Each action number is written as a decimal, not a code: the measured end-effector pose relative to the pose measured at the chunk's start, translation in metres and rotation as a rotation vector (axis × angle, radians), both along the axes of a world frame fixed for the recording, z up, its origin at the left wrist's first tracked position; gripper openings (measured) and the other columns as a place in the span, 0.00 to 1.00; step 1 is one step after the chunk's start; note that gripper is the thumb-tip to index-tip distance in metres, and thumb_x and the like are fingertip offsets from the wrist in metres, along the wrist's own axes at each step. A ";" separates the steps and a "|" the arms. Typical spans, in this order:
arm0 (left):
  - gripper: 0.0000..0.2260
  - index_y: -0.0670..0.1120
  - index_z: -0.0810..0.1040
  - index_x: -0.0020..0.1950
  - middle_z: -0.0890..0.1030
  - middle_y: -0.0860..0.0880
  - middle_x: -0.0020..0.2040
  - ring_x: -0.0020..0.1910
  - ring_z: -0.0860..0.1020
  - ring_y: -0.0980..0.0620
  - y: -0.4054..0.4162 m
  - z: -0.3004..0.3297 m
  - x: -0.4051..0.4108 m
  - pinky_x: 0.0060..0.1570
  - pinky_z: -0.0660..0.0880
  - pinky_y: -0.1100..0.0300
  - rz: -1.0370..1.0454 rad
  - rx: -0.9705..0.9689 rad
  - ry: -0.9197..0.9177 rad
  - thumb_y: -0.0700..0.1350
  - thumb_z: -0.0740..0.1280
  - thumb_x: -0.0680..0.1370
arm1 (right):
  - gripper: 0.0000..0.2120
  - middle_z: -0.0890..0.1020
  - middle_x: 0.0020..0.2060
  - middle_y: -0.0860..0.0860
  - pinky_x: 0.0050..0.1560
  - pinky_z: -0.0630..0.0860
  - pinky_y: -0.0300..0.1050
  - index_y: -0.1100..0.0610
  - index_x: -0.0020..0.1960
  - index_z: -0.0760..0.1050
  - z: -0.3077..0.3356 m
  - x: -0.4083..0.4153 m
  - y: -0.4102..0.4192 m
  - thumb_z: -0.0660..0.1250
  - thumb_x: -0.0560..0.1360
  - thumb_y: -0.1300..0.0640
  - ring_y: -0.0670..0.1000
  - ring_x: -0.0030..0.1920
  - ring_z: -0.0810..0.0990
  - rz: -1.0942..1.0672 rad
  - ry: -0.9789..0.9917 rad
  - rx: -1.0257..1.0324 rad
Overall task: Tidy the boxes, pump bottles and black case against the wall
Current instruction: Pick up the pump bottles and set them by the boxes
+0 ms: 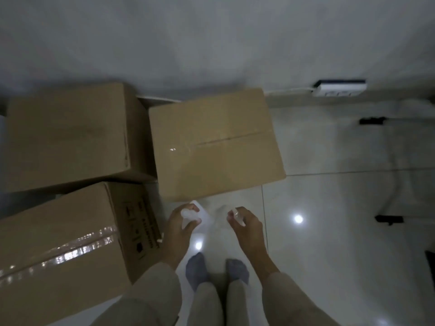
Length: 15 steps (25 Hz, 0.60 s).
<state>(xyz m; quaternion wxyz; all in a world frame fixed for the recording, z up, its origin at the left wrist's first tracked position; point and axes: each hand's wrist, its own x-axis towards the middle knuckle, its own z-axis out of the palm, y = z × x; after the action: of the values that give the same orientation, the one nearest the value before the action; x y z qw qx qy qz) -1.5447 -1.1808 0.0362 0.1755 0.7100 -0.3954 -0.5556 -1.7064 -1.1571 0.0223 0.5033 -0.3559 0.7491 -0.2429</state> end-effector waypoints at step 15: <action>0.12 0.40 0.75 0.56 0.77 0.38 0.57 0.58 0.75 0.40 0.021 -0.170 -0.010 0.63 0.70 0.46 0.003 -0.089 -0.196 0.31 0.63 0.74 | 0.11 0.78 0.50 0.60 0.34 0.66 0.21 0.65 0.55 0.73 -0.149 0.006 -0.015 0.60 0.77 0.59 0.51 0.46 0.73 0.048 -0.014 0.181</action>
<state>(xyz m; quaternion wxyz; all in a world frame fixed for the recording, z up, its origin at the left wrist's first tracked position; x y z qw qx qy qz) -1.5542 -1.1594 -0.1336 0.1682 0.7531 -0.4340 -0.4650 -1.7000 -1.1723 -0.1267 0.5443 -0.3253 0.7556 -0.1646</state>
